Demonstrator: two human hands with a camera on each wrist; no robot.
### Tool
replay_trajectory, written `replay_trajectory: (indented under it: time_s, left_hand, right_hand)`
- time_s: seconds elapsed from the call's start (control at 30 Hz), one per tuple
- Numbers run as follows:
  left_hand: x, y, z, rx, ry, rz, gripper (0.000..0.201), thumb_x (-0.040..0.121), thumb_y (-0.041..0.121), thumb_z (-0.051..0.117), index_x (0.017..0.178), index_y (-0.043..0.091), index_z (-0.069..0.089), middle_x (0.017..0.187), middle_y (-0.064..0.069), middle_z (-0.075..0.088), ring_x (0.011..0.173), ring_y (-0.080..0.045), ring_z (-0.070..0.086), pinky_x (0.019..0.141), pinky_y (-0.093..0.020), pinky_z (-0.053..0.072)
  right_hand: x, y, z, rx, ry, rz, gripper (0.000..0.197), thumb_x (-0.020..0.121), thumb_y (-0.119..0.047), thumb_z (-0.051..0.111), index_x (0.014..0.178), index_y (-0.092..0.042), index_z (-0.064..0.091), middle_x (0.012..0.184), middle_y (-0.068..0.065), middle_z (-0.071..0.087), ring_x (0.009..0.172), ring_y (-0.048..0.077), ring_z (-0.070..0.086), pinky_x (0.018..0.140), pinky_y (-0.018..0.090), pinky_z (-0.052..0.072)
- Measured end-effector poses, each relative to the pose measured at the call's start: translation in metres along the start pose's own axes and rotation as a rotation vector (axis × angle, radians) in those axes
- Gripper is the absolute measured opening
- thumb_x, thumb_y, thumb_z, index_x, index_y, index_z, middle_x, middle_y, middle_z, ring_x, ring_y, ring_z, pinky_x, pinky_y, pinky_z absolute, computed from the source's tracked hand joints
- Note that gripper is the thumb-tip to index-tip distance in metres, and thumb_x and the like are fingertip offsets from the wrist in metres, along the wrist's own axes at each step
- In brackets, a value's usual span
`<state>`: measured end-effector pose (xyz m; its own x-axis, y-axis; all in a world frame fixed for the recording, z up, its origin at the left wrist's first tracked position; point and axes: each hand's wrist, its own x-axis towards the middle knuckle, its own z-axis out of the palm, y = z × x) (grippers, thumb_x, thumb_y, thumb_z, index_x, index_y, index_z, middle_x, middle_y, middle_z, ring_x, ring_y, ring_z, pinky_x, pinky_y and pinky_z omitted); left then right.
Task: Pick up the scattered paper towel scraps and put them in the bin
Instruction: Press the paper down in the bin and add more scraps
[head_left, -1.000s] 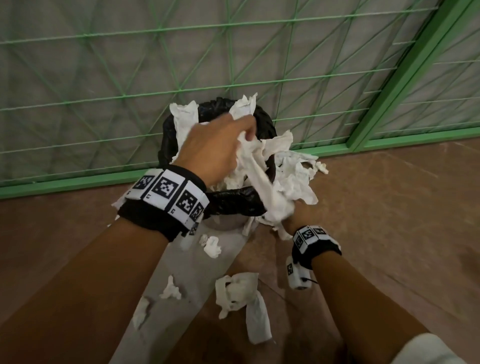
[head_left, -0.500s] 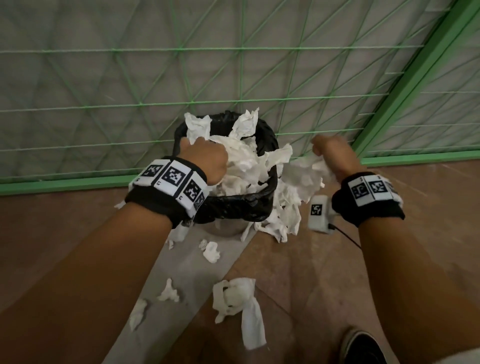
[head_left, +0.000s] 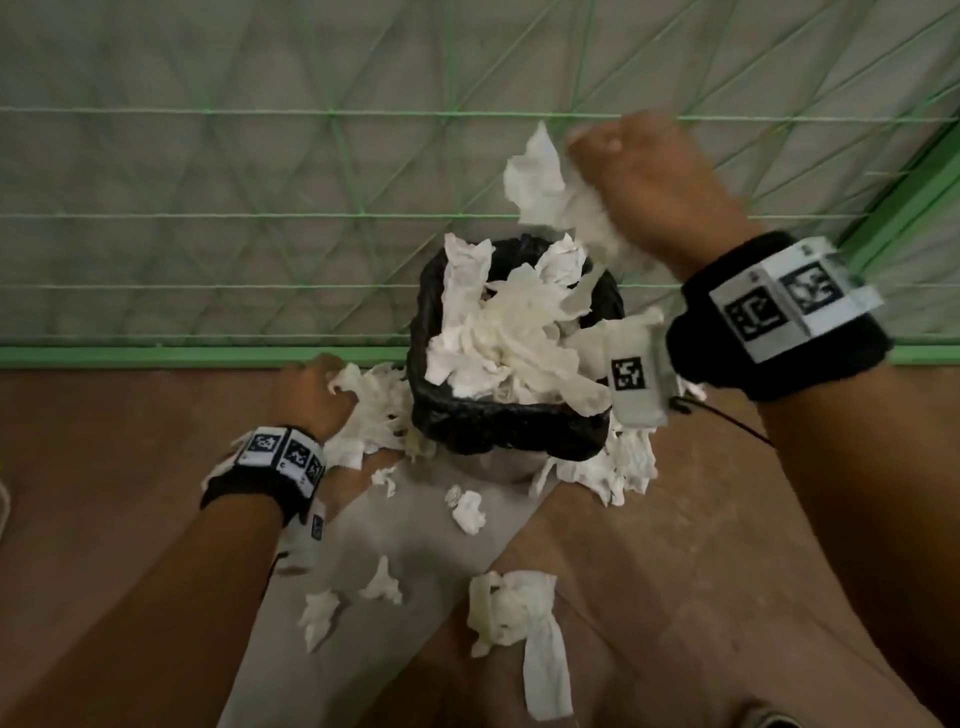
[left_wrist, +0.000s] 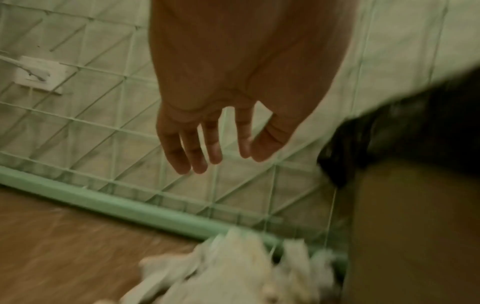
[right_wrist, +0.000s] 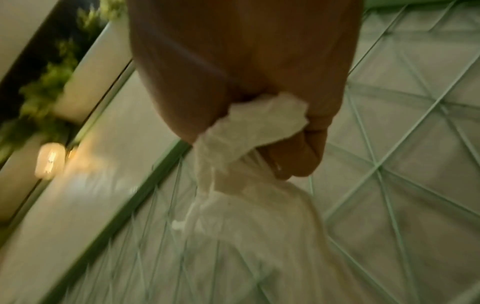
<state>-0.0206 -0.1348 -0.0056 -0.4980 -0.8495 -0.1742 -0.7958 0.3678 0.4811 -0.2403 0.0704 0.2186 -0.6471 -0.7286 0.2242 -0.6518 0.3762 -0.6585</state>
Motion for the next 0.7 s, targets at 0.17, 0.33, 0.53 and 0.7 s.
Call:
replay_trajectory:
  time_s: [0.17,0.33,0.53,0.7]
  left_hand:
    - [0.006,-0.018,0.059,0.195,-0.219,0.013,0.072,0.080,0.042,0.065,0.143,0.040,0.030,0.149,-0.015,0.030,0.125,-0.044,0.046,0.100,-0.050,0.046]
    - [0.011,-0.016,0.085,0.305,-0.235,0.091,0.053,0.071,0.024,0.074,0.122,0.018,0.059,0.124,-0.017,0.052,0.111,-0.039,0.057,0.093,-0.042,0.050]
    - [-0.005,-0.007,0.080,0.136,-0.100,0.084,0.029,0.074,0.008,0.066,0.101,0.002,0.058,0.104,-0.021,0.064,0.100,-0.038,0.061,0.084,-0.042,0.049]
    - [-0.007,-0.007,0.063,-0.017,0.064,0.086,0.031,0.079,-0.012,0.042,0.103,0.006,0.053,0.100,-0.021,0.062,0.091,-0.036,0.059,0.075,-0.038,0.044]
  right_hand:
    - [-0.020,0.019,0.038,-0.174,-0.446,-0.118,0.048,0.094,-0.056,0.038,0.086,-0.016,0.064,0.087,0.000,0.061,0.081,0.011,0.057,0.077,0.030,0.045]
    - [0.003,0.086,0.003,0.405,0.162,0.123,0.031,0.090,-0.040,0.043,0.071,-0.025,0.063,0.086,0.001,0.066,0.087,0.016,0.063,0.080,0.031,0.046]
    - [-0.043,0.248,0.086,-0.292,-0.319,0.528,0.043,0.082,-0.033,0.066,0.120,-0.014,0.058,0.127,0.024,0.057,0.111,0.030,0.057,0.085,0.031,0.043]
    - [-0.112,0.253,0.154,-0.499,-0.564,0.498,0.038,0.088,-0.031,0.059,0.122,-0.016,0.048,0.138,0.016,0.038,0.115,0.034,0.053,0.093,0.036,0.043]
